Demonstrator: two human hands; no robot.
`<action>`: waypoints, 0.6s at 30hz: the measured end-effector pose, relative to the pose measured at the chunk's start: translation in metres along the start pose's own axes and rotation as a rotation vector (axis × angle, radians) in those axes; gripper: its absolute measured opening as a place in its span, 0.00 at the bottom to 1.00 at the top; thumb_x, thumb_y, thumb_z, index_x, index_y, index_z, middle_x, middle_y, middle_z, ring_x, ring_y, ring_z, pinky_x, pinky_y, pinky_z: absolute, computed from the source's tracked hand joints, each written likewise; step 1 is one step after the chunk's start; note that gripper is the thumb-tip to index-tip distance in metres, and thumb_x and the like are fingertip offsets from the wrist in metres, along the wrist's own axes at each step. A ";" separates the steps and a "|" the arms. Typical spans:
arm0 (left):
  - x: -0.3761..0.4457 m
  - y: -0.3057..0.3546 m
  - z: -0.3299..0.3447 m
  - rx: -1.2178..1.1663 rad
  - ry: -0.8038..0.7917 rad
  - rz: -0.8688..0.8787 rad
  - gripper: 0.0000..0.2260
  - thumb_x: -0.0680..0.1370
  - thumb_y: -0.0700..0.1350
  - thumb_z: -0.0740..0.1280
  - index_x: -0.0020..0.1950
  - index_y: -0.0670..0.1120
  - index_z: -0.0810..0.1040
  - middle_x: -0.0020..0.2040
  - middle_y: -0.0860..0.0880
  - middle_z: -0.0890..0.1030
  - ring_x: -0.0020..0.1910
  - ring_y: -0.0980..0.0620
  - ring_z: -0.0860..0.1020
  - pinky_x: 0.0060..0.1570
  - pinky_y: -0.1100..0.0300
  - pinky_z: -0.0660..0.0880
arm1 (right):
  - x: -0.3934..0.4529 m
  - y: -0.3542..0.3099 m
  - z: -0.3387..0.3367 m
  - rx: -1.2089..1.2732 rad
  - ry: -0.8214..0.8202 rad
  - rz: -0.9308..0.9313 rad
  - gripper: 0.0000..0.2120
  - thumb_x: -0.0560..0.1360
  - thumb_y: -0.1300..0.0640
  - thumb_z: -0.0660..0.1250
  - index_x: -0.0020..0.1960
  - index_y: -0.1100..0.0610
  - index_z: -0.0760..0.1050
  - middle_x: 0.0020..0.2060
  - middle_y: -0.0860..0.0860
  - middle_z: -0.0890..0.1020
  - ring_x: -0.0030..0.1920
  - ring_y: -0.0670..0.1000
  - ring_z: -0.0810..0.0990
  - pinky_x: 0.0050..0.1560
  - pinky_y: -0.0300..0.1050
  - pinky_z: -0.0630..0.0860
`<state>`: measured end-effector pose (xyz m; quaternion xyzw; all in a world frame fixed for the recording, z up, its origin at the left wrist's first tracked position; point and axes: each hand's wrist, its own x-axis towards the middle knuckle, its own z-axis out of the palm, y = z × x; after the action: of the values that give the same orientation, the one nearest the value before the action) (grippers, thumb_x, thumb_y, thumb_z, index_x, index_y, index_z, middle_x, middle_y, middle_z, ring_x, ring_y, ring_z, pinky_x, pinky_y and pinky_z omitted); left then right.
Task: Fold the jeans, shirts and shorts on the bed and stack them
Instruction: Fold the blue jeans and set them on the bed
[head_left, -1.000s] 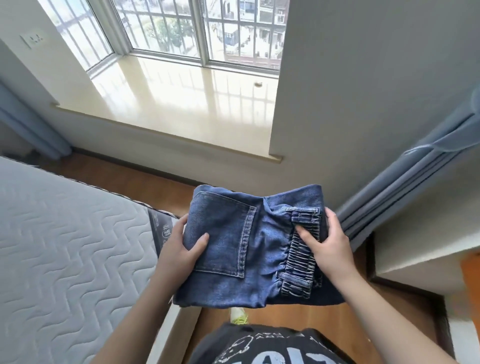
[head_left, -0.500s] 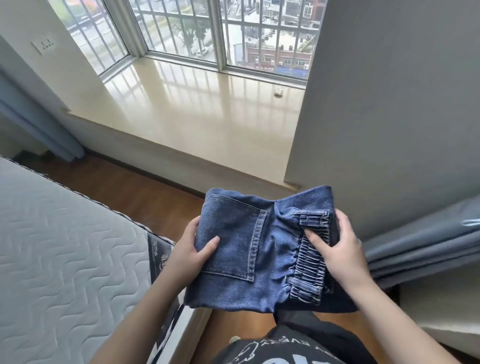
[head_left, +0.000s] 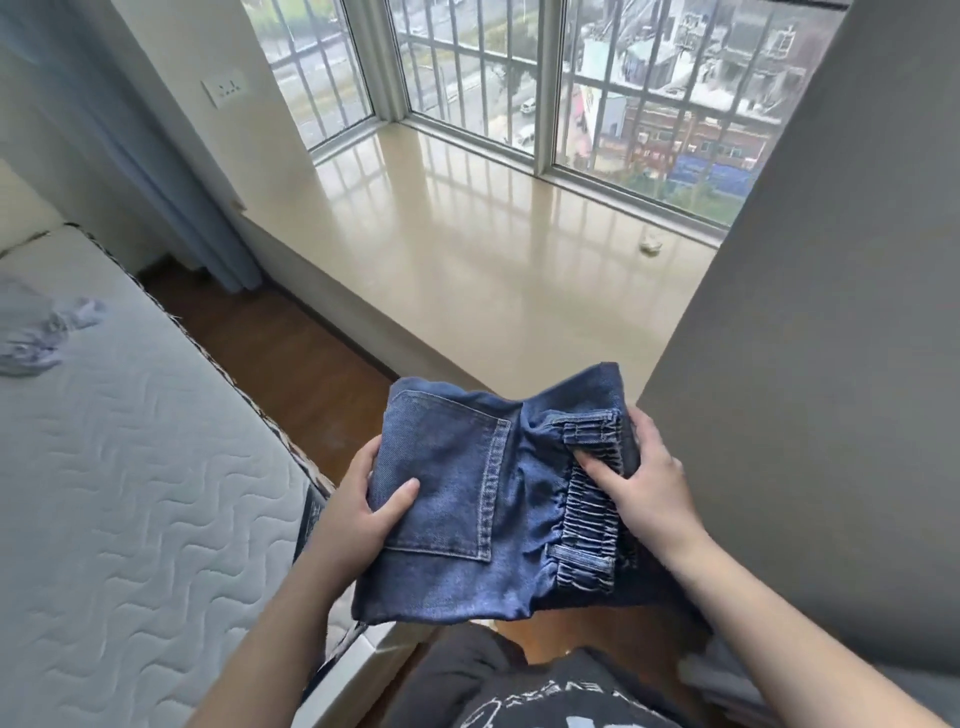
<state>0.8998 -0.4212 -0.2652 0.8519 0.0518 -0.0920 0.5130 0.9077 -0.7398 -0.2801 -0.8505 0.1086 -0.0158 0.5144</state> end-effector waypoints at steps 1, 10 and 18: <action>0.006 -0.001 -0.004 -0.025 0.015 -0.018 0.29 0.69 0.63 0.69 0.69 0.63 0.67 0.62 0.60 0.79 0.60 0.61 0.78 0.65 0.51 0.73 | 0.012 -0.005 0.005 0.001 -0.027 -0.017 0.31 0.69 0.43 0.75 0.69 0.40 0.66 0.49 0.34 0.80 0.49 0.36 0.78 0.51 0.30 0.70; 0.070 -0.033 -0.061 -0.143 0.181 -0.157 0.31 0.67 0.64 0.70 0.69 0.65 0.67 0.62 0.57 0.81 0.60 0.57 0.80 0.64 0.47 0.74 | 0.116 -0.052 0.080 0.022 -0.213 -0.138 0.27 0.70 0.41 0.74 0.64 0.35 0.66 0.50 0.28 0.79 0.49 0.30 0.78 0.44 0.24 0.71; 0.137 -0.048 -0.123 -0.157 0.280 -0.248 0.31 0.70 0.61 0.70 0.72 0.62 0.65 0.63 0.56 0.80 0.60 0.57 0.79 0.66 0.48 0.73 | 0.198 -0.103 0.156 0.003 -0.292 -0.157 0.26 0.70 0.42 0.74 0.62 0.31 0.66 0.48 0.28 0.80 0.47 0.31 0.79 0.40 0.26 0.72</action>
<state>1.0378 -0.2912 -0.2791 0.8007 0.2343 -0.0308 0.5504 1.1395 -0.5979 -0.2797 -0.8488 -0.0342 0.0676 0.5232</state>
